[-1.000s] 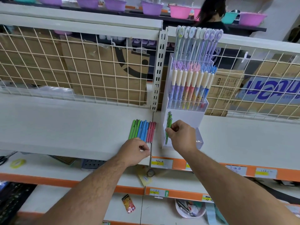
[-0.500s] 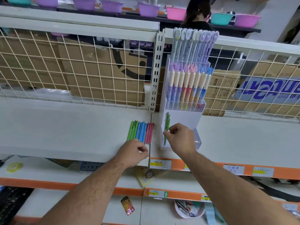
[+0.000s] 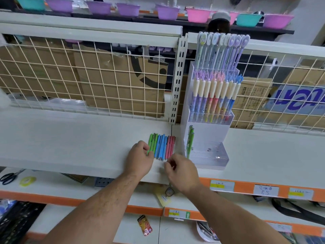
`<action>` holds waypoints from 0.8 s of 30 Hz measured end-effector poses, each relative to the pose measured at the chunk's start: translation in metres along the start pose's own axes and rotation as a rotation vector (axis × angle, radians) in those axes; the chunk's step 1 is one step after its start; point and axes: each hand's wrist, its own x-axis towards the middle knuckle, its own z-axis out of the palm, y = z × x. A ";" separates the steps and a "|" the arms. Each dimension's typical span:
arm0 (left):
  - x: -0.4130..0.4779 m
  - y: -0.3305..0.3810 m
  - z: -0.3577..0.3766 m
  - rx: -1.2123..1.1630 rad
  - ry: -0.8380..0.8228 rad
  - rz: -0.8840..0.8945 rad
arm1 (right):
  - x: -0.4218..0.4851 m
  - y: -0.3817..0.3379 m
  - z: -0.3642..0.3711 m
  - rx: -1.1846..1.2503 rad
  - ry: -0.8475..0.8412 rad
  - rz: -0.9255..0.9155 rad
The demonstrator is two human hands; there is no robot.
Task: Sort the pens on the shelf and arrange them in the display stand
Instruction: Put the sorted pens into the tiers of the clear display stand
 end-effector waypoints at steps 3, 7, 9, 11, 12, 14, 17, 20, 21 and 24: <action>0.013 -0.007 0.001 0.094 -0.003 -0.031 | 0.005 0.000 0.013 -0.058 0.000 -0.059; 0.024 -0.012 0.009 0.142 -0.011 -0.068 | 0.007 0.003 0.023 -0.064 -0.012 -0.071; 0.026 -0.012 0.013 0.191 0.006 -0.045 | 0.008 0.006 0.025 -0.062 0.008 -0.086; 0.027 -0.012 0.015 0.244 0.027 -0.025 | 0.009 0.007 0.026 -0.046 0.021 -0.094; 0.028 -0.012 0.016 0.267 0.039 -0.019 | 0.009 0.008 0.026 -0.037 0.025 -0.092; 0.028 -0.014 0.017 0.308 0.059 -0.010 | 0.009 0.009 0.026 -0.021 0.033 -0.082; 0.027 -0.014 0.018 0.354 0.093 -0.017 | 0.009 0.010 0.028 -0.002 0.045 -0.065; 0.026 -0.013 0.019 0.438 0.095 -0.017 | 0.009 0.012 0.030 0.010 0.051 -0.064; 0.025 -0.012 0.019 0.465 0.090 -0.017 | 0.009 0.012 0.030 0.012 0.051 -0.065; 0.024 -0.011 0.019 0.506 0.082 -0.046 | 0.009 0.013 0.030 0.014 0.049 -0.065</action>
